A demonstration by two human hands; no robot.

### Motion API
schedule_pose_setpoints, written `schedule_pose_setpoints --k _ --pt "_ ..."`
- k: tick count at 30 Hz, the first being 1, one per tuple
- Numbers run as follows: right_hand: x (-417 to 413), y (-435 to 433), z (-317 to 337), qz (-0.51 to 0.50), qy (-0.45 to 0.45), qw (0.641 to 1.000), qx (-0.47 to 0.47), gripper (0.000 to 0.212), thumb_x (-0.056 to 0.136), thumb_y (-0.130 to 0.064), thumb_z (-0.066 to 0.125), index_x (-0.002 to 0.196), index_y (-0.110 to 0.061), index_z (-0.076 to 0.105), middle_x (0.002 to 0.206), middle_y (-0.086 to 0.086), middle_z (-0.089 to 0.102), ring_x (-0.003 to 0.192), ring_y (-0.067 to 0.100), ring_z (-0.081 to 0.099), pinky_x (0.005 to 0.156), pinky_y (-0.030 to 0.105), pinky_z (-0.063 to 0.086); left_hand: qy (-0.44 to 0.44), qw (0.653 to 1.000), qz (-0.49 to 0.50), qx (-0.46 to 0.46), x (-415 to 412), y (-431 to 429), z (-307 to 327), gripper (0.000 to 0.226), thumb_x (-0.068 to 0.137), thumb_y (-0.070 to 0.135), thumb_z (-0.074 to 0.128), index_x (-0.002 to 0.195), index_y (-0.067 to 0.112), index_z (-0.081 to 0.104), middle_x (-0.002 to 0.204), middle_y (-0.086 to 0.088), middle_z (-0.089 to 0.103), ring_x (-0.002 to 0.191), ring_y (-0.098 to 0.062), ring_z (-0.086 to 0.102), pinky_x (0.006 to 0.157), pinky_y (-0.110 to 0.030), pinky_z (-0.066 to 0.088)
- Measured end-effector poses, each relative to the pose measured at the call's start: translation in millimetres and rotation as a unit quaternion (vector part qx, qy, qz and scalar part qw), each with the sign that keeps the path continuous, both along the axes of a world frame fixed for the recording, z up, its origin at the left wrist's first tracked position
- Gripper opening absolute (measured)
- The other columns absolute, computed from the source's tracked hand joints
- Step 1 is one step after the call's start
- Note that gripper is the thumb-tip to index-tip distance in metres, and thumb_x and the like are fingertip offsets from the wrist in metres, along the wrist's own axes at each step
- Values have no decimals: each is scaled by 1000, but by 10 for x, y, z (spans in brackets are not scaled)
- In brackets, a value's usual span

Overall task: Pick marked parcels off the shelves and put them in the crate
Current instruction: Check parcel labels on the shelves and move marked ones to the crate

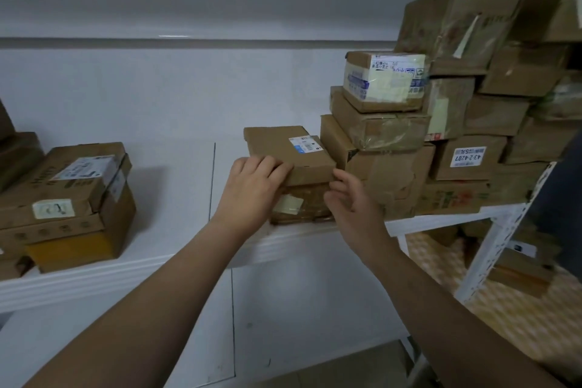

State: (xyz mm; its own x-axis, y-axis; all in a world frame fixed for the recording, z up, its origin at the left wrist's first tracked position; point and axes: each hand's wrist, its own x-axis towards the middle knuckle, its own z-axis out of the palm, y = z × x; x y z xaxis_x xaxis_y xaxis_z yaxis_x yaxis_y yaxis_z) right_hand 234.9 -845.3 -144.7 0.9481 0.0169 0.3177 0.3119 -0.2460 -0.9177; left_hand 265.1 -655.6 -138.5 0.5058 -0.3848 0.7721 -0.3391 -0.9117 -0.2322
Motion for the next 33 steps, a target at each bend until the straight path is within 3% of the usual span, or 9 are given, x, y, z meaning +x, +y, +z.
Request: schedule_pose_setpoints --k 5,7,10,15,20,23,26,30,33 --pt "50 104 134 33 96 976 190 38 95 -27 55 131 -18 47 111 3 63 98 20 66 89 33 54 -16 999 -42 -29 -248 465 -164 34 85 11 62 118 5 58 114 -12 63 101 -32 57 92 -39 40" --pt "98 207 186 55 131 964 225 46 93 -25 60 134 -15 42 108 6 68 93 25 69 85 39 57 -20 998 -58 -29 -357 622 -229 38 82 2 65 119 4 55 119 -15 61 109 -32 56 101 -43 40" --pt "142 410 178 71 141 962 223 71 88 -16 66 146 -19 26 88 -6 74 94 23 70 86 50 55 -12 996 -72 -43 -492 777 -234 41 81 -2 64 119 5 51 123 -18 59 118 -31 52 106 -49 36" --pt "103 709 152 112 171 940 273 81 87 -7 65 147 -36 18 95 0 73 88 18 71 62 42 59 -10 999 -27 -41 -621 942 -141 31 87 12 57 117 9 49 128 -14 58 124 -30 46 110 -50 29" --pt "11 939 176 153 114 929 316 93 86 2 63 147 -43 9 114 14 64 96 21 69 64 44 58 -35 998 42 11 -805 741 -90 39 86 38 57 118 17 50 123 -7 62 109 -28 49 87 -39 36" --pt "-9 1035 196 171 78 931 314 105 85 5 63 145 -50 -4 118 11 62 100 19 68 66 42 59 -66 997 45 -14 -810 745 -105 38 85 25 61 120 17 50 123 -5 55 106 -29 51 83 -39 38" --pt "58 1029 187 153 29 945 288 112 82 4 68 145 -46 -10 121 12 58 97 12 69 73 33 58 -53 998 7 -37 -785 875 -61 41 83 10 61 123 11 50 125 -11 58 116 -32 50 97 -38 39" --pt "183 861 134 120 -73 978 153 103 78 -2 74 132 -61 9 139 3 45 109 11 62 77 15 53 -11 993 -9 -119 -809 1043 97 39 86 4 56 124 8 46 127 -19 54 125 -35 45 105 -41 37" --pt "228 749 119 64 -169 983 44 76 78 2 72 128 -43 38 131 -14 33 123 11 45 93 33 53 16 987 -11 -159 -818 1111 149 54 77 -14 65 122 8 45 131 -22 49 129 -34 41 102 -47 38"
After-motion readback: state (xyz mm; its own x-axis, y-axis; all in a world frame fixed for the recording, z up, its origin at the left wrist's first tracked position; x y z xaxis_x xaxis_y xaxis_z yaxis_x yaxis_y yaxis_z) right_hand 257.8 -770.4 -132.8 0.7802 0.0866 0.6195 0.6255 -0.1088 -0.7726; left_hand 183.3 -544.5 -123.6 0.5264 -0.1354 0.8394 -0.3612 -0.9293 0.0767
